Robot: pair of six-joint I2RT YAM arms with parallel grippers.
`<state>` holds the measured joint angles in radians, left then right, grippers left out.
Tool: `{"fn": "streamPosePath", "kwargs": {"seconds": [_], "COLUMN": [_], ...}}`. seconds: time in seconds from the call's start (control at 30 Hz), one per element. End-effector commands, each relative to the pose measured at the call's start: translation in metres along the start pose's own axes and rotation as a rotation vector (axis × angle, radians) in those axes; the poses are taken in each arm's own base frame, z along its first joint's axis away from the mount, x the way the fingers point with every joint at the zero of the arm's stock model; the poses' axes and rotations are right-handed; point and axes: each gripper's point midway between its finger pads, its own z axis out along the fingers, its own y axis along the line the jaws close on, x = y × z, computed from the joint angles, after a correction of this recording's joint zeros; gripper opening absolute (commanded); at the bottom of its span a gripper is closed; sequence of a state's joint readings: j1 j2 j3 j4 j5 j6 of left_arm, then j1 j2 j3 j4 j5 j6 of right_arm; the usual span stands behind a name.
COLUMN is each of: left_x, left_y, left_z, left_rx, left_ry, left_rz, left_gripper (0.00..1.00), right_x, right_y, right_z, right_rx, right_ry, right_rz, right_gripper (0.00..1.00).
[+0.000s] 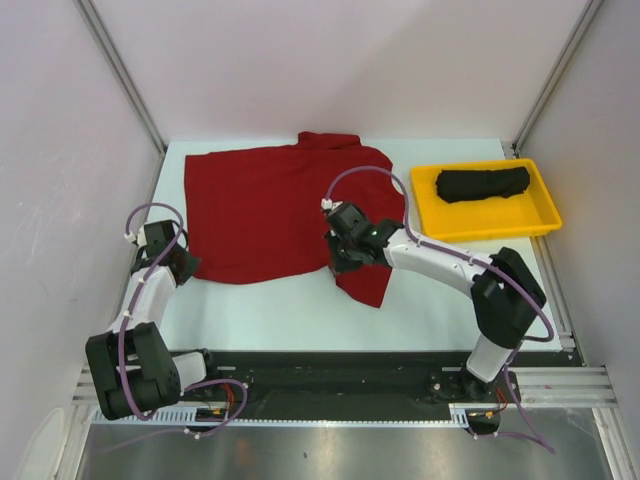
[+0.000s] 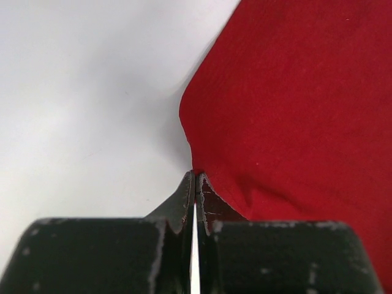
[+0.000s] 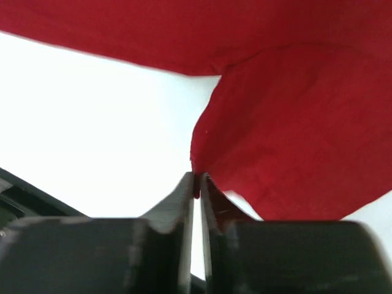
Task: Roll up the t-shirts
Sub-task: Flatten out the T-shirt at the center of the board.
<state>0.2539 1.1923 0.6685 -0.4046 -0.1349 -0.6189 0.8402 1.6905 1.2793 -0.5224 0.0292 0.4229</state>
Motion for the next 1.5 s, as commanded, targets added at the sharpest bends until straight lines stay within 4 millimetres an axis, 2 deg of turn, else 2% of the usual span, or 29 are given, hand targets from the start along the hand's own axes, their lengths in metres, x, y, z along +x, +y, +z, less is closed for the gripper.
{"fn": "streamPosePath", "kwargs": {"seconds": [0.0,0.03,0.07,0.1,0.13,0.17,0.23,0.27,0.3,0.37,0.4,0.43,0.53,0.57,0.83,1.23,1.33,1.43,1.47], "left_x": [-0.009,-0.010,-0.011,-0.010,-0.009,-0.009,-0.009,-0.009,-0.009,-0.007,-0.007,-0.006,-0.004,-0.003,0.000,0.001,0.001,0.003,0.004], "left_y": [-0.005,-0.006,-0.006,-0.005,-0.005,-0.005,-0.005,-0.005,-0.005,-0.005,-0.005,-0.005,-0.004,-0.005,-0.001,0.002,0.001,0.002,0.003], "left_z": [-0.004,-0.005,-0.006,-0.006,-0.006,-0.006,-0.006,-0.006,-0.006,-0.006,-0.006,-0.006,-0.005,-0.005,-0.004,-0.002,-0.002,-0.001,-0.001], "left_rx": [0.033,0.036,0.038,0.034,0.034,0.034,0.035,0.035,0.034,0.038,0.037,0.039,0.043,0.045,0.033,0.024,0.025,0.025,0.024], "left_ry": [-0.027,-0.030,-0.032,-0.033,-0.029,-0.029,-0.027,-0.027,-0.029,-0.026,-0.027,-0.029,-0.027,-0.027,-0.024,-0.024,-0.025,-0.020,-0.020], "left_rz": [0.013,0.014,0.016,0.015,0.015,0.012,0.007,0.007,0.002,-0.002,-0.010,-0.012,-0.019,-0.021,-0.019,-0.019,-0.023,-0.030,-0.031], "left_gripper": [0.04,0.08,0.10,0.12,0.13,0.13,0.14,0.14,0.15,0.15,0.15,0.15,0.15,0.15,0.15,0.15,0.14,0.14,0.14], "right_x": [0.010,0.003,0.006,-0.003,-0.002,-0.009,0.004,0.003,0.023,0.038,0.037,0.058,0.069,0.071,0.078,0.090,0.101,0.107,0.106], "right_y": [-0.010,-0.012,-0.022,-0.035,-0.043,-0.046,-0.074,-0.076,-0.087,-0.096,-0.096,-0.104,-0.109,-0.105,-0.115,-0.100,-0.109,-0.111,-0.111], "right_z": [0.006,-0.004,-0.007,-0.015,-0.020,-0.036,-0.041,-0.052,-0.047,-0.047,-0.052,-0.045,-0.042,-0.041,-0.018,0.006,0.010,0.013,0.013], "right_rx": [0.009,0.012,0.044,0.087,0.106,0.107,0.184,0.177,0.200,0.203,0.192,0.212,0.227,0.232,0.343,0.367,0.419,0.433,0.433], "right_ry": [0.077,0.044,0.032,-0.016,-0.032,-0.080,-0.096,-0.134,-0.114,-0.124,-0.168,-0.141,-0.169,-0.174,-0.188,-0.182,-0.148,-0.131,-0.130], "right_rz": [0.061,0.069,0.082,0.104,0.122,0.157,0.211,0.238,0.287,0.347,0.398,0.414,0.450,0.437,0.424,0.374,0.365,0.343,0.342], "right_gripper": [0.21,0.34,0.40,0.47,0.53,0.54,0.54,0.54,0.54,0.54,0.55,0.54,0.54,0.54,0.54,0.56,0.54,0.47,0.35]}}
